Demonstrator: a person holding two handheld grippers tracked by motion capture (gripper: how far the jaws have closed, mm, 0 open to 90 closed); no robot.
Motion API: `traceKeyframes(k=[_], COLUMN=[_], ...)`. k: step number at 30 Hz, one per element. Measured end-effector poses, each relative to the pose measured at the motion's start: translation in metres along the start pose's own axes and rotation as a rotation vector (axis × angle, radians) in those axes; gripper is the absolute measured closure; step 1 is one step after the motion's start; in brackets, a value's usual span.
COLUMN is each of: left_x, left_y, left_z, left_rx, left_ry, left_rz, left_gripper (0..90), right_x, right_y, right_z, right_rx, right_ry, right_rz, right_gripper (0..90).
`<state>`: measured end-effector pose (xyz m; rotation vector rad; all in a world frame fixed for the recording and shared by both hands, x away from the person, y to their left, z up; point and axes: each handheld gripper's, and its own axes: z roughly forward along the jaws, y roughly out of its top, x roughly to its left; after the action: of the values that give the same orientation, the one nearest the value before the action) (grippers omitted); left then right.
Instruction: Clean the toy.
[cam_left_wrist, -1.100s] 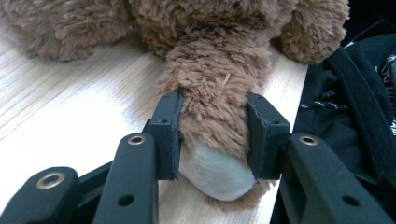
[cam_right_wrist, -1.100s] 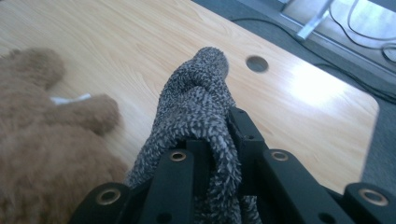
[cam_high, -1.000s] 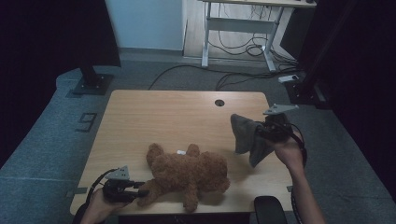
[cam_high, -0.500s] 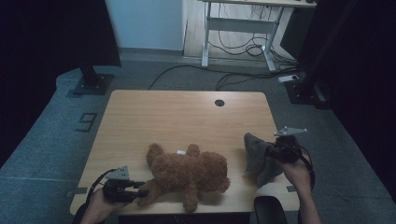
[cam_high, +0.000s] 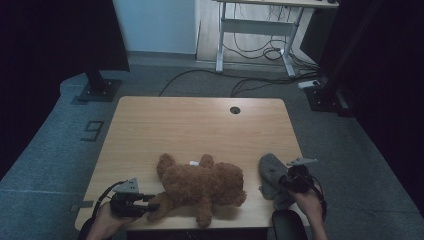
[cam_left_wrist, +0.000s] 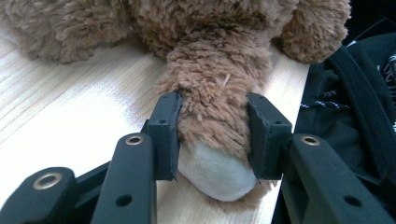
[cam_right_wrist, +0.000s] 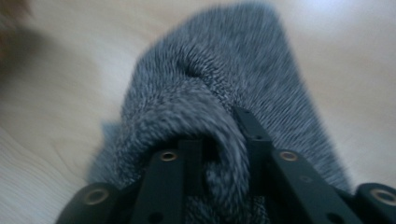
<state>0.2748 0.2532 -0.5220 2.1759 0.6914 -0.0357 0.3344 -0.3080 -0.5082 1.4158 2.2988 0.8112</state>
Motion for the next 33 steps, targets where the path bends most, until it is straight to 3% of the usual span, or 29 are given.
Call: traceKeyframes(k=[5,10,16,22,29,33], left_x=[0.0,0.0,0.0,0.0,-0.001,-0.003], left_y=[0.0,0.0,0.0,0.001,0.002,0.005], left_z=[0.0,0.0,0.0,0.001,0.003,0.003], left_rx=[0.0,0.001,0.002,0.002,-0.013,-0.028], left_ry=[0.0,0.001,0.004,0.009,0.004,0.021], left_rz=[0.0,0.001,0.003,0.003,-0.007,-0.003], left_gripper=[57.9,57.4,56.8,54.8,41.5,35.7], right_x=[0.002,0.007,0.022,0.037,0.065,0.08], right_y=[-0.013,-0.008,0.001,0.01,0.025,0.034], right_z=[0.008,-0.011,-0.034,-0.049,-0.047,-0.04], right_rx=[0.032,0.018,0.025,-0.025,-0.08,-0.111], right_ry=[0.001,0.001,0.051,0.124,0.212,0.271], right_rz=[-0.001,-0.044,-0.118,-0.155,-0.221,-0.247], right_gripper=[46.9,31.5,27.9,26.2,23.0,19.4])
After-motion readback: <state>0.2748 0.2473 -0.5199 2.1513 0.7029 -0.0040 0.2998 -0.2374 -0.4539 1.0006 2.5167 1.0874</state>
